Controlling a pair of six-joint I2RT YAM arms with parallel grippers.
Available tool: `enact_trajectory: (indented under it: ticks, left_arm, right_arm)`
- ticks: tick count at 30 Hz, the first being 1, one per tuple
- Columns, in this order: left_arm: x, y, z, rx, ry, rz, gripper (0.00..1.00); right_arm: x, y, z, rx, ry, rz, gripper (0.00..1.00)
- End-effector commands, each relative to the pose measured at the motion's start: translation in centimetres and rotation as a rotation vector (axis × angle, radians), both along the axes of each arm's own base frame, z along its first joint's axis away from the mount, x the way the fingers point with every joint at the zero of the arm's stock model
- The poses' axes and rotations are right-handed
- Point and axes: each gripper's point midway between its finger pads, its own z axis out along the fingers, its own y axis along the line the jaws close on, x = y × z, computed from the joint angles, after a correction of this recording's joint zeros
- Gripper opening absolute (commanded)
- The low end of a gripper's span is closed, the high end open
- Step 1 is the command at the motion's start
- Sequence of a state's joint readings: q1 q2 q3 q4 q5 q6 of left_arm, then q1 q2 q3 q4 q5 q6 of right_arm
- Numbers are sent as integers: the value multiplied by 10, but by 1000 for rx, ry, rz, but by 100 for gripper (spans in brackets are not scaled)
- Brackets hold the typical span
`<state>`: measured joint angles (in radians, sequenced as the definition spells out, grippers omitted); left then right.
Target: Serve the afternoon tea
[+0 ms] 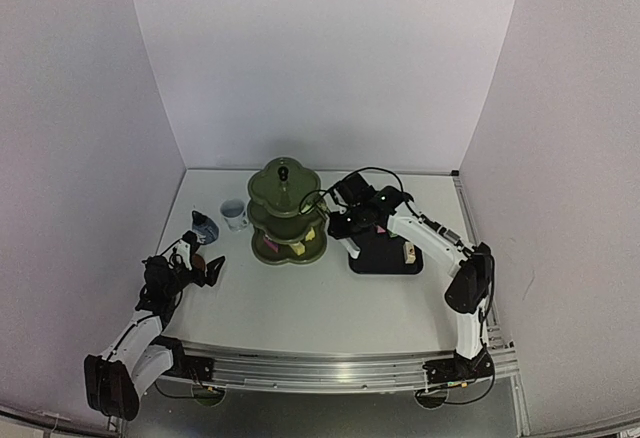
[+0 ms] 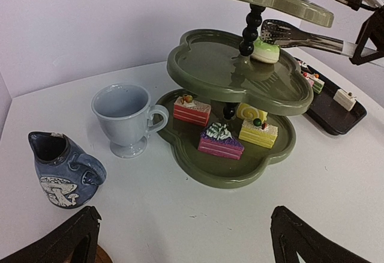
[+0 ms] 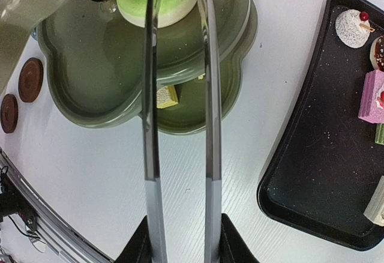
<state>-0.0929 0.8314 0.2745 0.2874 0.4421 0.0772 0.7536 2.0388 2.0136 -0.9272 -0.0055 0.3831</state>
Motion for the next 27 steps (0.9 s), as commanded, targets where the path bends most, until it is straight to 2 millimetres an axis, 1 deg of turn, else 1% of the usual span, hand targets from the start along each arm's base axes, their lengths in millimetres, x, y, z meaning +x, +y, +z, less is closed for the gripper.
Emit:
enact_trajectory:
  ticks: [1, 8, 13, 16, 23, 25, 27]
  left_arm:
    - [4, -2, 21, -6, -54, -4, 100]
    - [4, -2, 21, -5, -56, -5, 100]
    - [3, -2, 21, -5, -57, -5, 100]
    - [3, -2, 21, -6, -56, -8, 100]
    - [3, -2, 22, -8, -58, -8, 100]
    - [3, -2, 22, -9, -57, -9, 100]
    - [3, -3, 23, -10, -59, -10, 100]
  right_arm:
    - [3, 5, 22, 56, -45, -9, 33]
    - [-4, -3, 43, 85, -66, -31, 33]
    - [-11, -16, 55, 91, -81, -67, 33]
    - [-15, -20, 62, 104, -86, -75, 34]
    - [-20, -31, 71, 105, -106, -103, 33]
    - [-18, -38, 73, 94, -117, -136, 33]
    - [-18, -50, 72, 76, -125, -182, 32]
